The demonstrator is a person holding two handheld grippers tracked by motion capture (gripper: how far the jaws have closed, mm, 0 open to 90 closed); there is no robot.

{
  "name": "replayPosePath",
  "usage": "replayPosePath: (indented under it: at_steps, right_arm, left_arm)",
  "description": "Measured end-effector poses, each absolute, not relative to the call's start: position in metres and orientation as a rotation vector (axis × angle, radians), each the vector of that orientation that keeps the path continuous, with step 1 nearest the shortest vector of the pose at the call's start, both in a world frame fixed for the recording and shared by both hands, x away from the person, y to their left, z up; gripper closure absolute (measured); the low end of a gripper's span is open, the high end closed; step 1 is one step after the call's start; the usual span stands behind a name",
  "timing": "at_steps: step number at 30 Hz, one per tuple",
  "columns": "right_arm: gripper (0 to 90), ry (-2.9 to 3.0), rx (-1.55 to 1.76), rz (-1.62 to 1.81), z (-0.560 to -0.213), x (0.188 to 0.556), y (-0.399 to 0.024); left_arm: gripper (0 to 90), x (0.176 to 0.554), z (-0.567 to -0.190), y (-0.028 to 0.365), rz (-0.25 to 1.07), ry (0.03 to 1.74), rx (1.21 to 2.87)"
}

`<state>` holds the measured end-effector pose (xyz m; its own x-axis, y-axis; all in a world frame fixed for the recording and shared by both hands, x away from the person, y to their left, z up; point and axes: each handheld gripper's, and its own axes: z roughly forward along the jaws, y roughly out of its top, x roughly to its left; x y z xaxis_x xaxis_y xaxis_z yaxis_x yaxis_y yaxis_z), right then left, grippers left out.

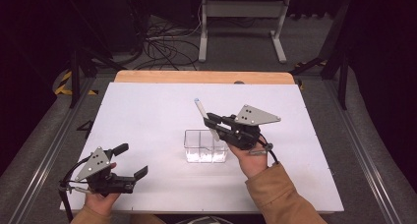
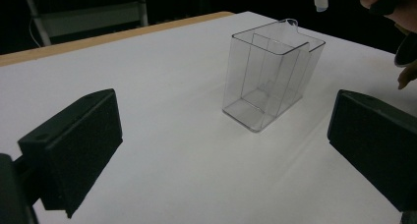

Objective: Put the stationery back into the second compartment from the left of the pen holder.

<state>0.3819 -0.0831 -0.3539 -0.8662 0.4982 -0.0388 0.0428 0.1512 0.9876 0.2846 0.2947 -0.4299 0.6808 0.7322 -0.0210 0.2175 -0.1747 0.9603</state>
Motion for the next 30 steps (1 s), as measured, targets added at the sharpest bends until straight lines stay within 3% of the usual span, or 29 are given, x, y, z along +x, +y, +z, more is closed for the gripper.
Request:
replayPosePath:
  at_steps: [30]
  right_arm:
    - [78.5,2.095,0.566,1.782,-0.387,0.394,-0.063]
  left_arm:
    - [0.8,0.285,-0.430,0.295,0.543,0.769,1.724]
